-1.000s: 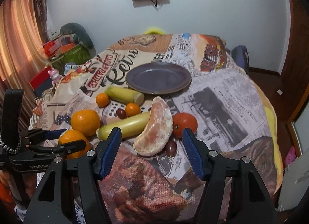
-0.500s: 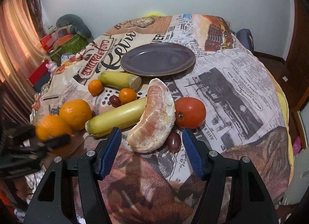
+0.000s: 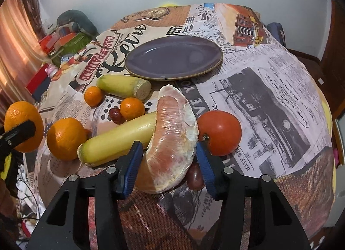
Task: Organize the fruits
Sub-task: 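Lift the Dole orange with the left gripper while the right gripper lifts the pomelo segment, then place the Dole orange on the purple plate while the right gripper places the pomelo segment beside it, then grasp the large orange with the left gripper while the right gripper grasps the red tomato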
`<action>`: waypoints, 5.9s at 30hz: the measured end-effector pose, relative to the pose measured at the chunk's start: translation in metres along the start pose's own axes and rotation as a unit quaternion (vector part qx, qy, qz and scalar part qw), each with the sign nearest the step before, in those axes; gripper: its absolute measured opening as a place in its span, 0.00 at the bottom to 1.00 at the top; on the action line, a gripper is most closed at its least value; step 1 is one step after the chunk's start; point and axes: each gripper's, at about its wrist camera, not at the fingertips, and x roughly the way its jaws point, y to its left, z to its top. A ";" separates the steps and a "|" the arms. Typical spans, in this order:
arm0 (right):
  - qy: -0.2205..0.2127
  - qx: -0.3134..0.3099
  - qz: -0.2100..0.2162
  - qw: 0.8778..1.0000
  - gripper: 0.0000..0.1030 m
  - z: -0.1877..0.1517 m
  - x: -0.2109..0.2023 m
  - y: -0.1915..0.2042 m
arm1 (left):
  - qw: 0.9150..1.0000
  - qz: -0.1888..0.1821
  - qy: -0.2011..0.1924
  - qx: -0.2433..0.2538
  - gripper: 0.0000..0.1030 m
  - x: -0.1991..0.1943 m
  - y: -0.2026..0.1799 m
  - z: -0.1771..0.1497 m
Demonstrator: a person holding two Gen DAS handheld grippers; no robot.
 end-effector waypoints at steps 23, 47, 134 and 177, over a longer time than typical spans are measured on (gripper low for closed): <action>-0.050 -0.018 -0.028 0.998 0.35 0.006 -0.020 0.007 | 0.999 0.010 -0.034 0.002 0.55 -0.018 -0.006 0.021; 0.020 0.018 0.038 0.999 0.44 0.006 0.006 -0.009 | 0.999 0.008 -0.036 0.000 0.55 -0.015 -0.009 0.026; -0.039 -0.091 -0.037 0.994 0.37 0.163 0.064 -0.040 | 0.991 -0.020 0.103 0.077 0.55 0.206 -0.015 0.181; -0.125 -0.075 -0.038 0.989 0.57 0.100 -0.078 -0.012 | 0.998 0.032 -0.024 0.058 0.65 0.038 -0.012 0.141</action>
